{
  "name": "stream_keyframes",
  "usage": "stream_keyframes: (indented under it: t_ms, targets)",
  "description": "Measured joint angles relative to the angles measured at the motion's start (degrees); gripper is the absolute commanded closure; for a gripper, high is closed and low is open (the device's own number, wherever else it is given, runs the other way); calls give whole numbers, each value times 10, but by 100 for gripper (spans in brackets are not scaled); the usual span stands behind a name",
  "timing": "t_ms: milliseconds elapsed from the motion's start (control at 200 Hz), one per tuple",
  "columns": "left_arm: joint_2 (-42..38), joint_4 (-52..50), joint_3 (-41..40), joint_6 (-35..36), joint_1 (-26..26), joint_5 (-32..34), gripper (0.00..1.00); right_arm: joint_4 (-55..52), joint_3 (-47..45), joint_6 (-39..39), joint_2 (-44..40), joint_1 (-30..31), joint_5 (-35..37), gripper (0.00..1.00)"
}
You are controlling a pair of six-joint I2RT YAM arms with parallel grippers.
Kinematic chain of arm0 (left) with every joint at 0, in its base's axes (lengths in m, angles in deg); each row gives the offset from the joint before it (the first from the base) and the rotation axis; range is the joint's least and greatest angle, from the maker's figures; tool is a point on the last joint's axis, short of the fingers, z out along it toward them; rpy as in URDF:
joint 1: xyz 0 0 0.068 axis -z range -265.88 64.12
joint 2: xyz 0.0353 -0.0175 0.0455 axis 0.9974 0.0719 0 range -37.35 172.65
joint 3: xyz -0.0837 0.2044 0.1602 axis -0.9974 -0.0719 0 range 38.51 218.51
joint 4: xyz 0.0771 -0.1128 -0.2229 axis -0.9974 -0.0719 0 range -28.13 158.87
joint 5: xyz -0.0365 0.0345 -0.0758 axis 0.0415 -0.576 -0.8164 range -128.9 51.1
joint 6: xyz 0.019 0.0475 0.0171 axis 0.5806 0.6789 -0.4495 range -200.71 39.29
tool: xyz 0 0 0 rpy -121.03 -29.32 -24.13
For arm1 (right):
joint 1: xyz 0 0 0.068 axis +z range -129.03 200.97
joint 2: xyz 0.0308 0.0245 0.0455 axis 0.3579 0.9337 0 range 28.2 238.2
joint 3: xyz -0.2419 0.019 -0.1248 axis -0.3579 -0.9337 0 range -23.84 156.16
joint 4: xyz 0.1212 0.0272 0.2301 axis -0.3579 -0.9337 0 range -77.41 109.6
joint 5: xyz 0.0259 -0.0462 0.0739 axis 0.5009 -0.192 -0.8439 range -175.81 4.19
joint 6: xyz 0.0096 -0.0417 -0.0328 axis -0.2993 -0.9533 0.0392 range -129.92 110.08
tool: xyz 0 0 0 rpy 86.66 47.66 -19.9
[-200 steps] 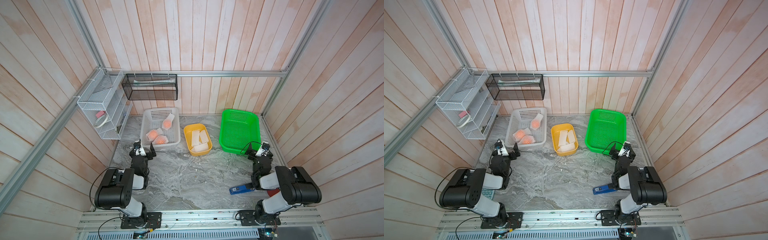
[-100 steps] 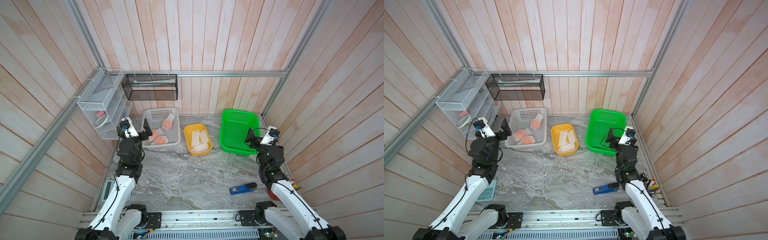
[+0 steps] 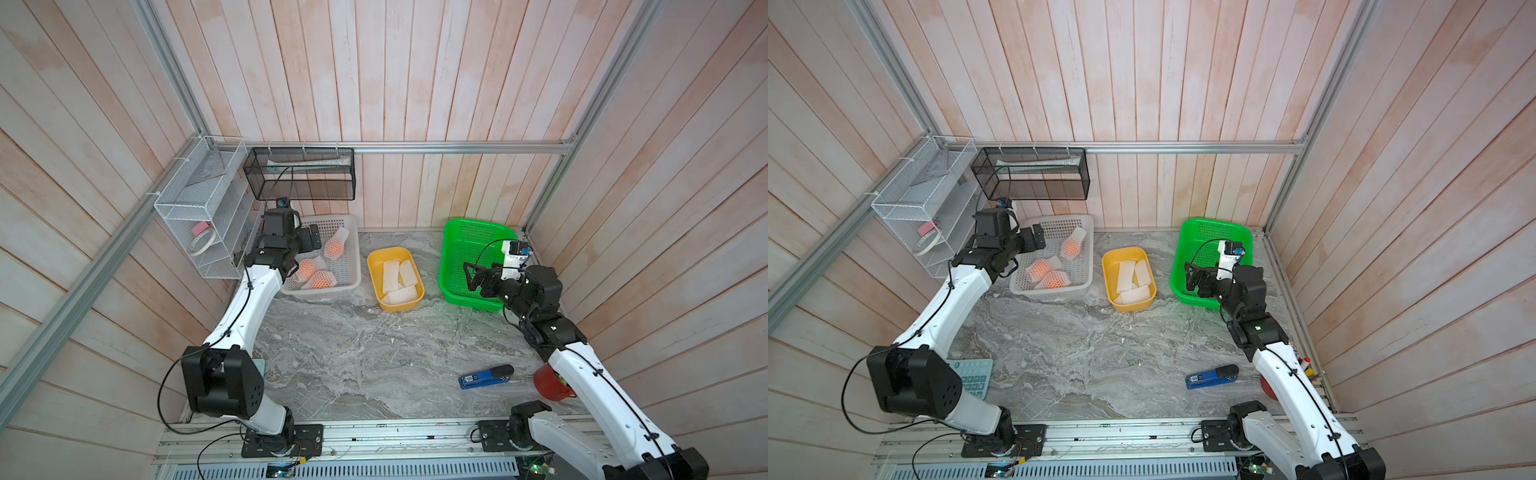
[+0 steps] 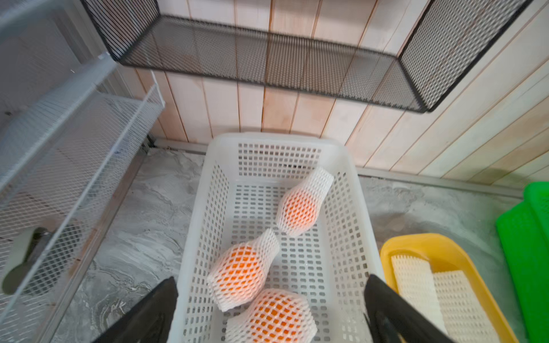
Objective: Remove foam nets from oranges
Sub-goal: Pick up the orange from the basket.
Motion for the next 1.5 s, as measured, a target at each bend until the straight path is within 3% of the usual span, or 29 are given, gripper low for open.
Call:
stream_keyframes:
  t_ms: [190, 585, 1220, 1500]
  targets:
    - [123, -71, 93, -9, 1, -29, 0, -26, 9, 9, 25, 14, -26, 3]
    - [131, -221, 77, -42, 12, -64, 0, -40, 2, 15, 25, 20, -63, 3]
    - [218, -226, 68, -120, 31, -56, 2, -19, -23, 14, -9, 20, -92, 3]
    - [242, -214, 68, -142, 37, -9, 3, -11, -33, 14, -13, 20, -98, 3]
